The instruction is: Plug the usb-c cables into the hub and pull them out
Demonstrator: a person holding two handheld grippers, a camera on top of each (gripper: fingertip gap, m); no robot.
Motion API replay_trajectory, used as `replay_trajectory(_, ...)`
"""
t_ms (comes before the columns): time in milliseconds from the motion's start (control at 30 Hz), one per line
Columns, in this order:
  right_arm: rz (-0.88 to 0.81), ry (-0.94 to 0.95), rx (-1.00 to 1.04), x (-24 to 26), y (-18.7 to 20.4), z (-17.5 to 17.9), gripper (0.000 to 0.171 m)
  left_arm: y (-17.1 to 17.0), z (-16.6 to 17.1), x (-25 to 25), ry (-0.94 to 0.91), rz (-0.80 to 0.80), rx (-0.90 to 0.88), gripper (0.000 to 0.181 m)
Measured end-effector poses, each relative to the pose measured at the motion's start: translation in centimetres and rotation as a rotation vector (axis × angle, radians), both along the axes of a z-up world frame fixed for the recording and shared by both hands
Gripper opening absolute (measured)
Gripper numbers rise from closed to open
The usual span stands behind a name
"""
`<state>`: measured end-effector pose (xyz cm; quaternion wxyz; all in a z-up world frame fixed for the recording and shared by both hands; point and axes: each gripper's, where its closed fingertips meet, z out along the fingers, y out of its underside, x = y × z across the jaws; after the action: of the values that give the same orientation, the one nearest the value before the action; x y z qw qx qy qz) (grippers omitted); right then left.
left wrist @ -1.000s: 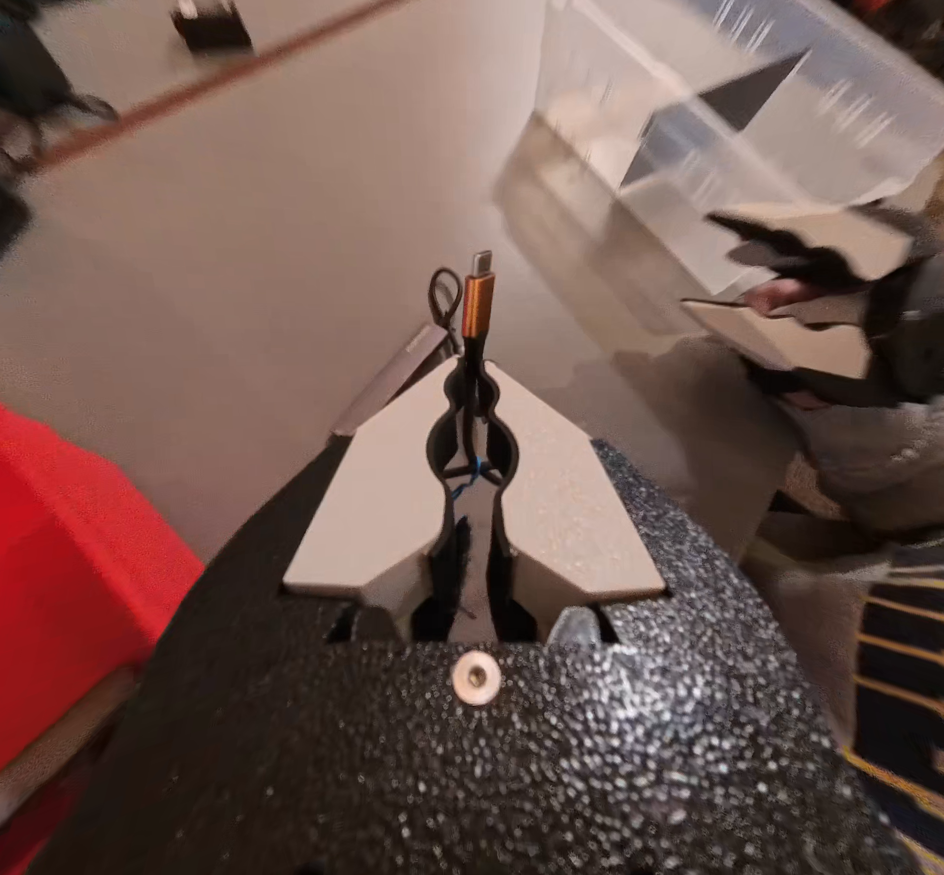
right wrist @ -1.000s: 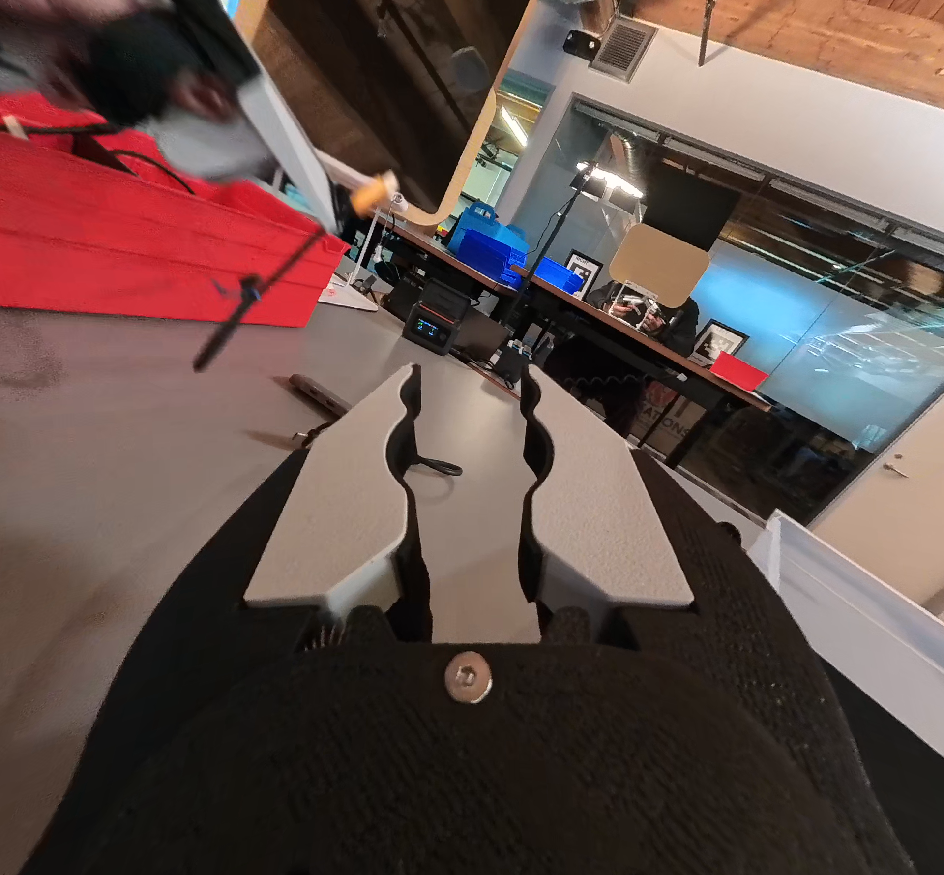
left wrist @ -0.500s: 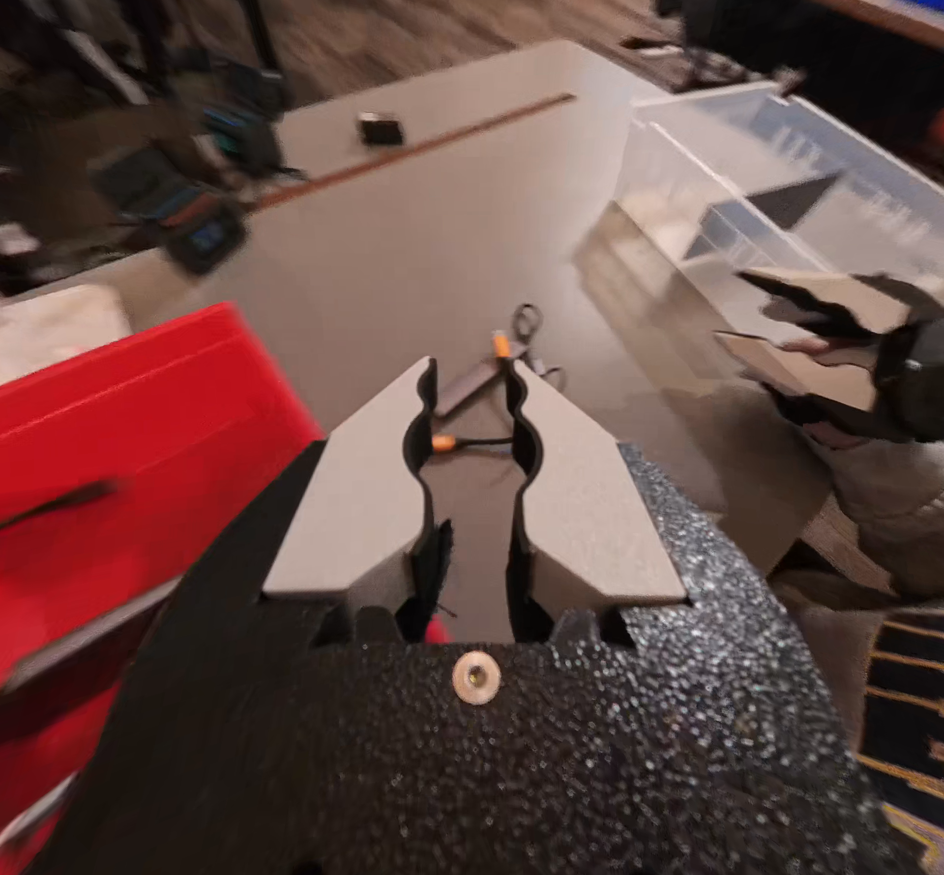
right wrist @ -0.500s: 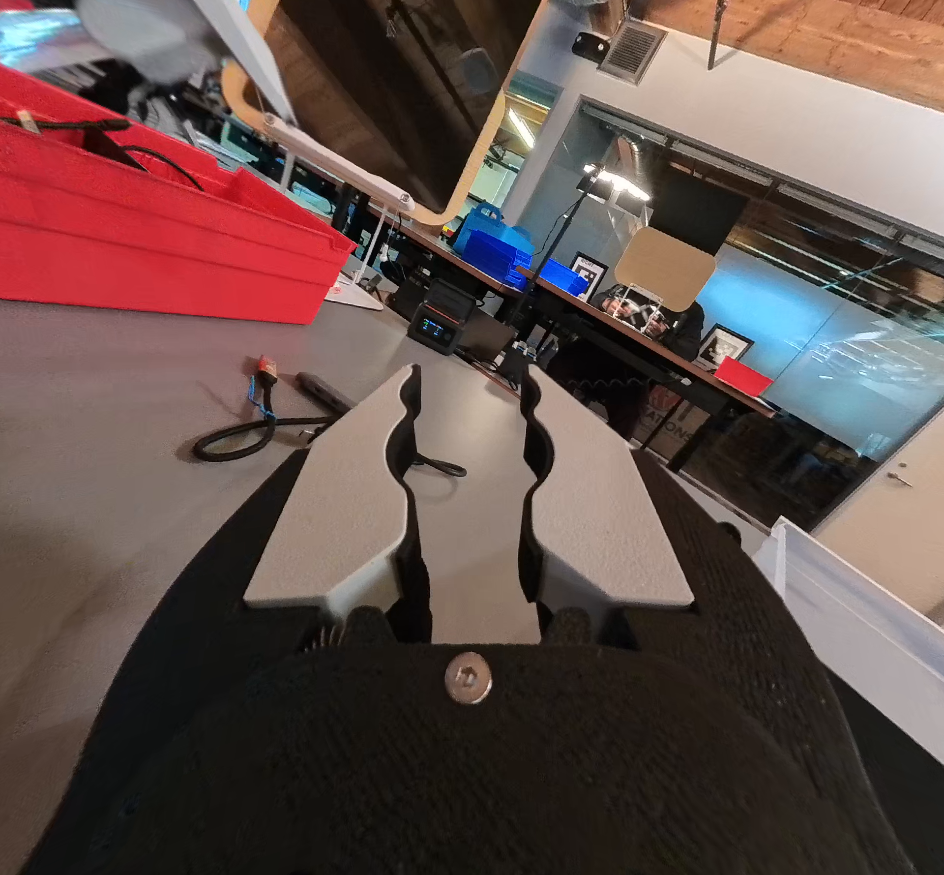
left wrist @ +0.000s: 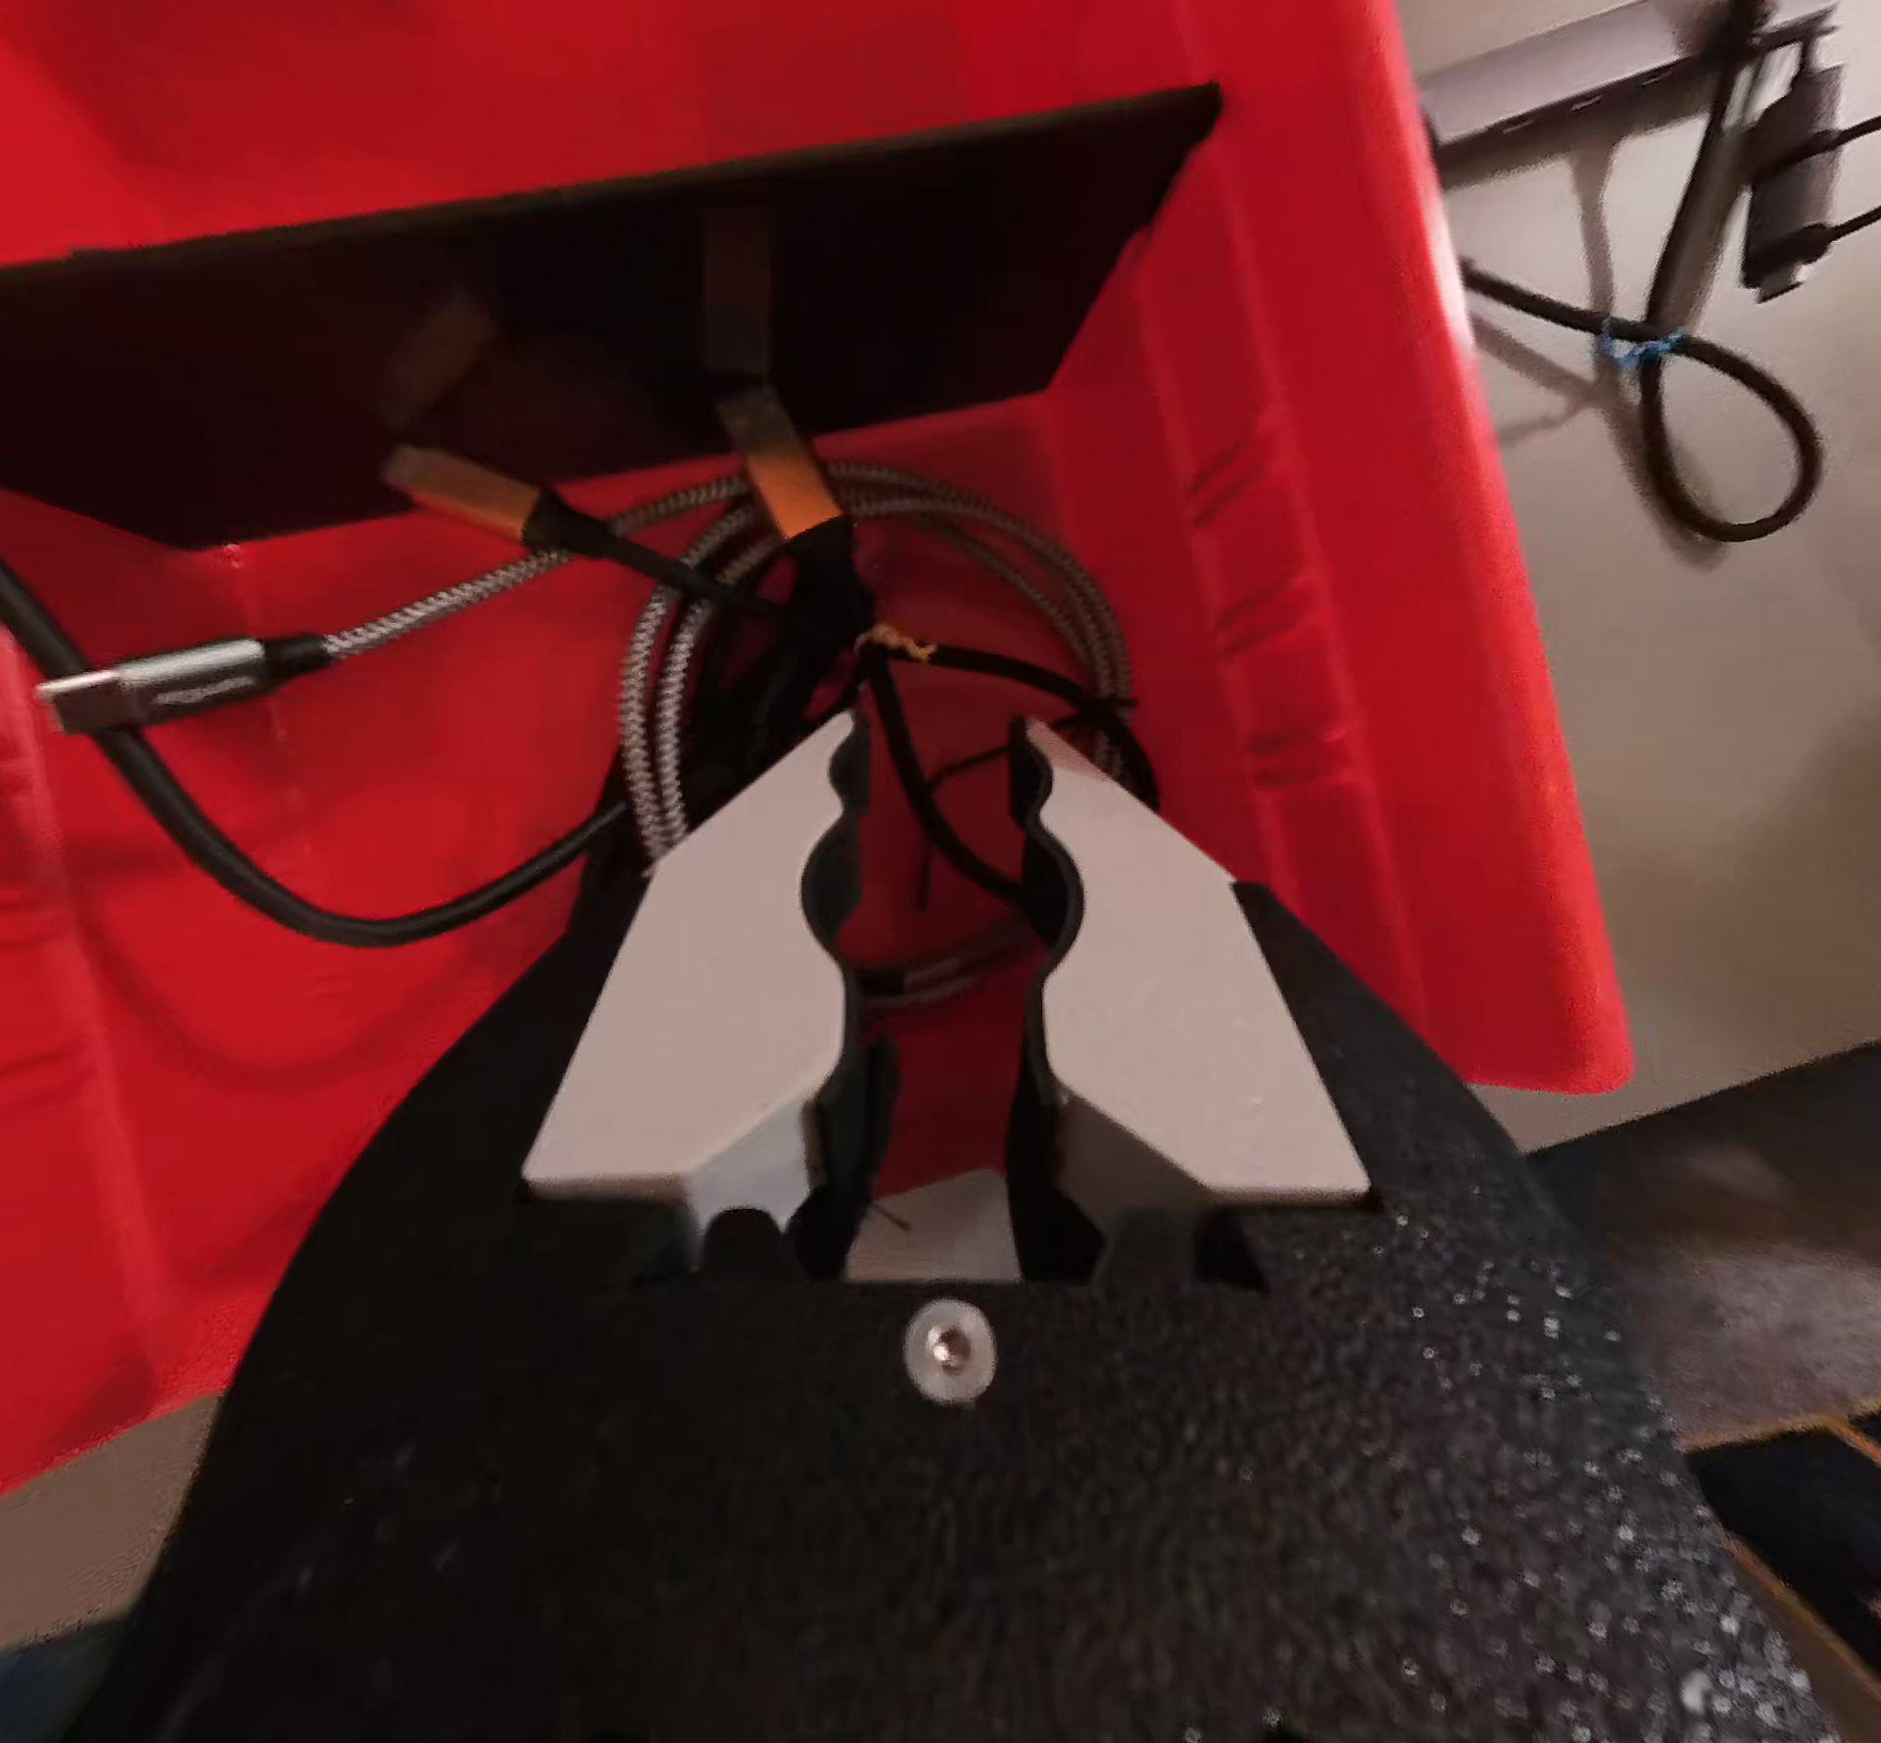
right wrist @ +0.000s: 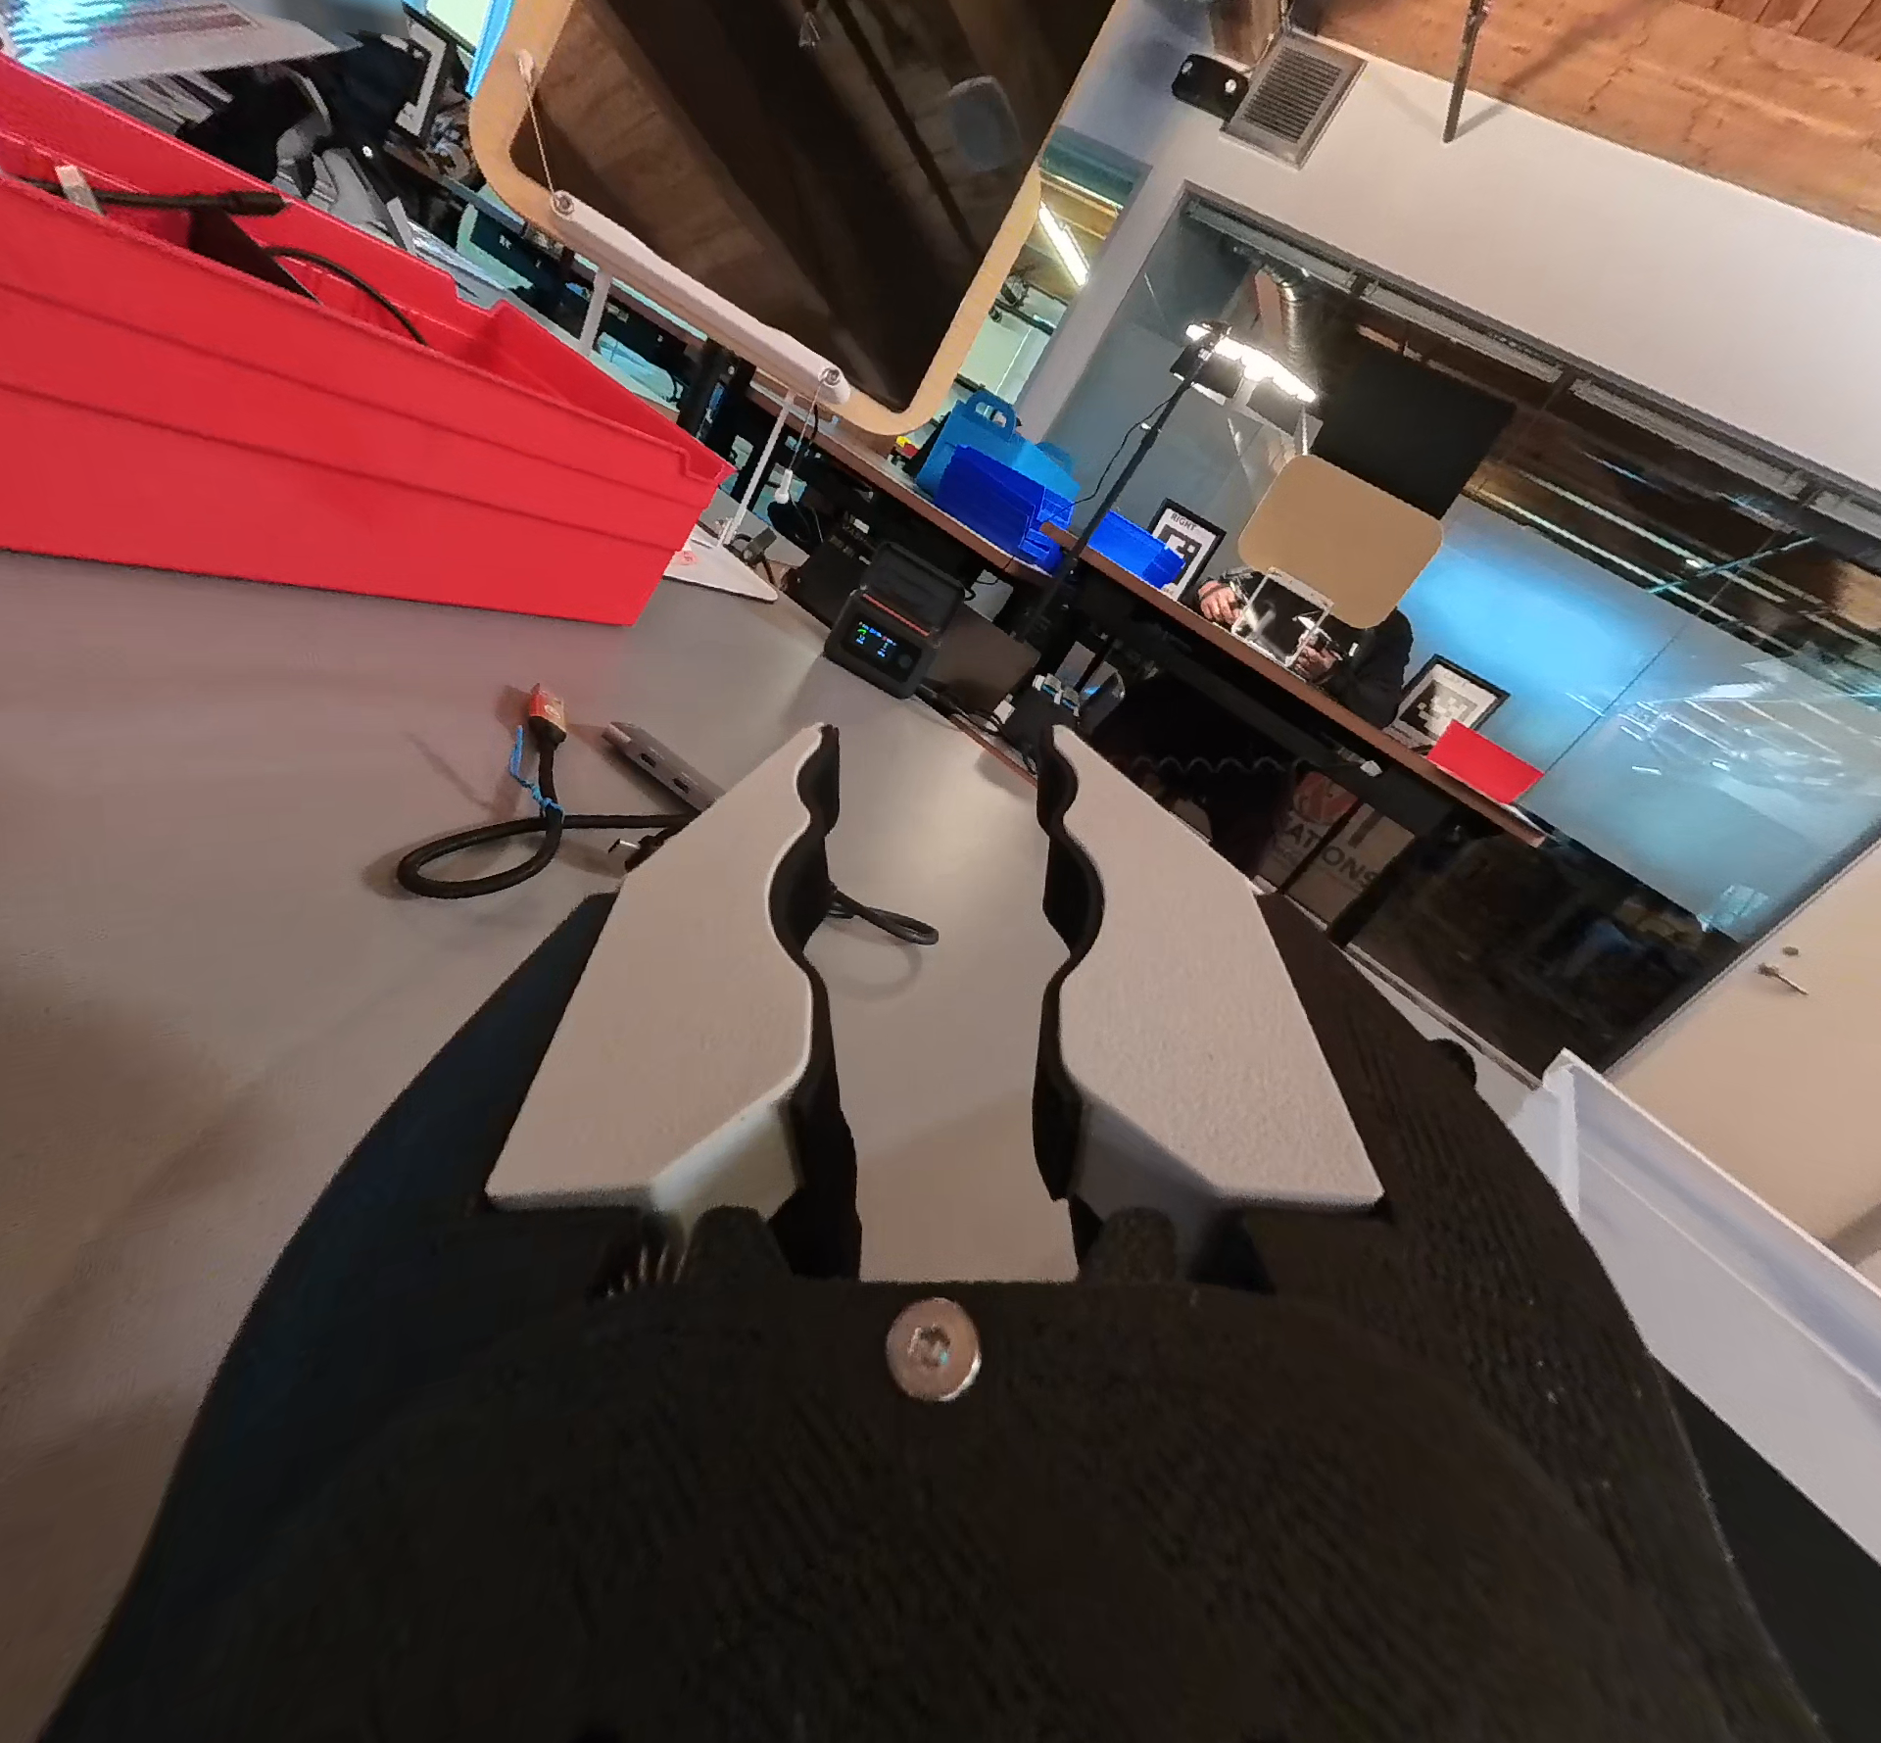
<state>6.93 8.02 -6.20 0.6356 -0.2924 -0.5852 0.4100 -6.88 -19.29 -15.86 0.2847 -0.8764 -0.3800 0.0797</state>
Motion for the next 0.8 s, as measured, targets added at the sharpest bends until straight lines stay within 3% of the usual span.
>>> replay_trajectory(100,-0.001,-0.002,0.002,-0.1,0.0,-0.1,0.038,0.1,0.0,-0.1,-0.033,0.004,0.046,0.015)
replay_trajectory(300,-0.002,-0.005,0.006,-0.3,0.0,-0.2,0.038,-1.5,1.0,-0.4,0.07,-0.034,-0.056,0.002)
replay_trajectory(400,-0.001,-0.003,0.01,-0.4,-0.1,-0.3,0.038,-2.0,4.1,-0.9,0.185,-0.012,-0.019,0.002)
replay_trajectory(500,-0.002,0.0,0.012,-0.5,-0.1,-0.3,0.038,-1.7,9.6,-1.1,0.366,-0.012,0.062,0.001)
replay_trajectory(600,-0.007,0.012,0.016,-0.5,-0.1,-0.2,0.038,1.8,16.2,1.0,0.51,-0.11,0.238,0.001)
replay_trajectory(667,-0.014,0.025,0.021,-0.4,-0.1,0.0,0.037,5.8,18.9,3.5,0.535,-0.226,0.341,0.001)
replay_trajectory(800,-0.043,0.074,0.033,0.0,0.3,0.7,0.037,14.6,15.7,7.7,0.384,-0.5,0.317,0.0)
